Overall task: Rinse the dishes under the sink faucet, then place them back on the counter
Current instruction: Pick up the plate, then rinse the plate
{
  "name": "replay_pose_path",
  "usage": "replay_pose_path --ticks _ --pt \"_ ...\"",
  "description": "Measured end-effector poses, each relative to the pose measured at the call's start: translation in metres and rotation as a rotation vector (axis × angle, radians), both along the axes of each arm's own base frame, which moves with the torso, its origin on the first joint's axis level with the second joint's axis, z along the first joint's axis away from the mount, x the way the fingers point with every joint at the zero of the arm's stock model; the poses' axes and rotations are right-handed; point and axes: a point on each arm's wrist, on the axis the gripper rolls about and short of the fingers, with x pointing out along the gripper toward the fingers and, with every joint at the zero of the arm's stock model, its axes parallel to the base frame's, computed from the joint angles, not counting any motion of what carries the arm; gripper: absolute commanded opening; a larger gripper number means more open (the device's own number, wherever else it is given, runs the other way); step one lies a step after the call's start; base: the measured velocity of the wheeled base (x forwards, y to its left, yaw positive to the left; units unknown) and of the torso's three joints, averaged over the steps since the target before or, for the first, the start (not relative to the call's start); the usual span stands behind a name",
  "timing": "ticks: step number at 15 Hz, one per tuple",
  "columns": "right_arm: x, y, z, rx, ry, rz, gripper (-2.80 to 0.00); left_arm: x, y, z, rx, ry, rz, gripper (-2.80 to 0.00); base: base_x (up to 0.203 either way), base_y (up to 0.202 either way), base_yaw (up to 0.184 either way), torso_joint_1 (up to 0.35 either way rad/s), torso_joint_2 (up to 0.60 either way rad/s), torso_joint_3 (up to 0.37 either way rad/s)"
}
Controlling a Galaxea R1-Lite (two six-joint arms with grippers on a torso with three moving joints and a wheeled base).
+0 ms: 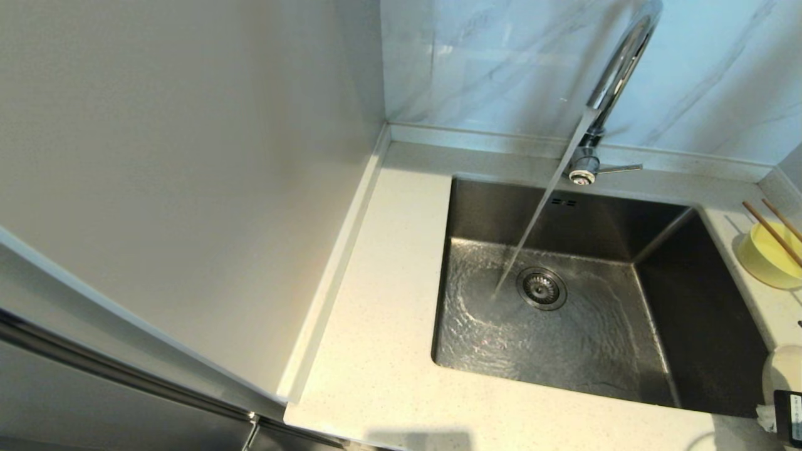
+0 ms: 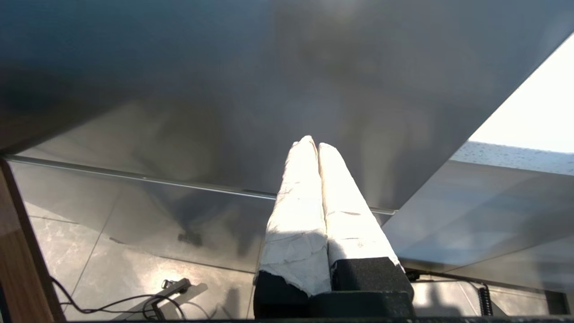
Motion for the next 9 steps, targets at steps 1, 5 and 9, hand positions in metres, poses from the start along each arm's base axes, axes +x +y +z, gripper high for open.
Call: replay_pose_path --ticks 1,5,9 --pt "-0.003 0.002 0.007 0.03 -0.024 0.027 -2.8 0.0 0.0 0.0 0.0 0.0 0.0 -2.8 0.0 0.0 0.0 0.0 0.0 0.0" --pt "-0.01 0.007 0.04 0.112 -0.199 0.083 -2.8 0.0 0.0 0.0 0.0 0.0 0.001 -2.8 0.0 0.0 0.0 0.0 0.0 0.0" --pt "-0.016 0.01 0.064 0.151 -0.321 0.091 -2.8 0.0 0.0 0.0 0.0 0.0 0.0 -2.8 0.0 0.0 0.0 0.0 0.0 0.0"
